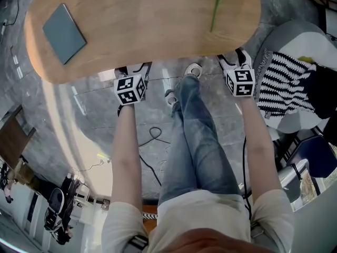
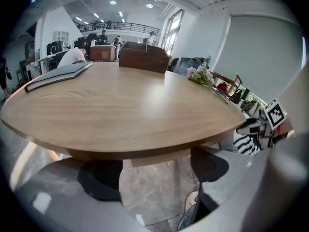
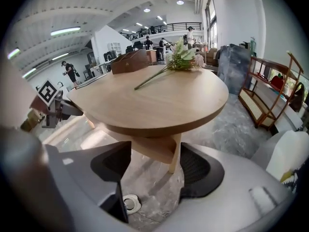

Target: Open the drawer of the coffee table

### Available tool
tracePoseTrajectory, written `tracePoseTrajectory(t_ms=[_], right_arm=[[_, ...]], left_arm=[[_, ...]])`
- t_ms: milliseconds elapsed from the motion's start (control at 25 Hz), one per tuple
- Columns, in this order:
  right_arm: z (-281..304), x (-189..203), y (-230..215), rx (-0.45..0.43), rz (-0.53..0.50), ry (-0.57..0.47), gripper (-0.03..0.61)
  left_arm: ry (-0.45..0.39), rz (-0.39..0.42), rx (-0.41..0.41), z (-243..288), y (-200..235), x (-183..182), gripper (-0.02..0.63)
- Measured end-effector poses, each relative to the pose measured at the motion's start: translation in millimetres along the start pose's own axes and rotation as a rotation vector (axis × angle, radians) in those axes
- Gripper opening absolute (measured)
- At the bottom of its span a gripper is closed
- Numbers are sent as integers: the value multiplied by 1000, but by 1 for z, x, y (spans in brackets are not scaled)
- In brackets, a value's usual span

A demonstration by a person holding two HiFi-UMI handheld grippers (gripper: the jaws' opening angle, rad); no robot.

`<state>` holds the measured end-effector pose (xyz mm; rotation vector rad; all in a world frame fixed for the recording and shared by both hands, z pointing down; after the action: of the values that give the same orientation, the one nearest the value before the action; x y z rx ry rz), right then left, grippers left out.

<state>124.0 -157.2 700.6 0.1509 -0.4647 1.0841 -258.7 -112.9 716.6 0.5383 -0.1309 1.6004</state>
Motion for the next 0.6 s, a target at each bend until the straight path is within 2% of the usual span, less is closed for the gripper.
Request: tracePoseTrajectory(t_ms=[120,160,600], right_arm=[[3,-6,1,-19,-13,5,304],[3,-6,1,-21,-12,6,305],[2,-7,1,-21,14,20,299]], left_arm=[[6,-5,1,0,-4,-1,431],[6,-5,4,0,-5,-1,400],[26,-16,7,0,-7,-2,400]])
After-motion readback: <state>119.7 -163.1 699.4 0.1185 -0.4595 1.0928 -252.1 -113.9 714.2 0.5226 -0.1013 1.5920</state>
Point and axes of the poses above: the fingertips, and each gripper's own axes: z forward along the fingers, y to its left, x out of its underside, the point moved 8 cm from there along -z, backward along the fingers, and after that the axes turned 12 degrees about y, right-handed, at the moved point
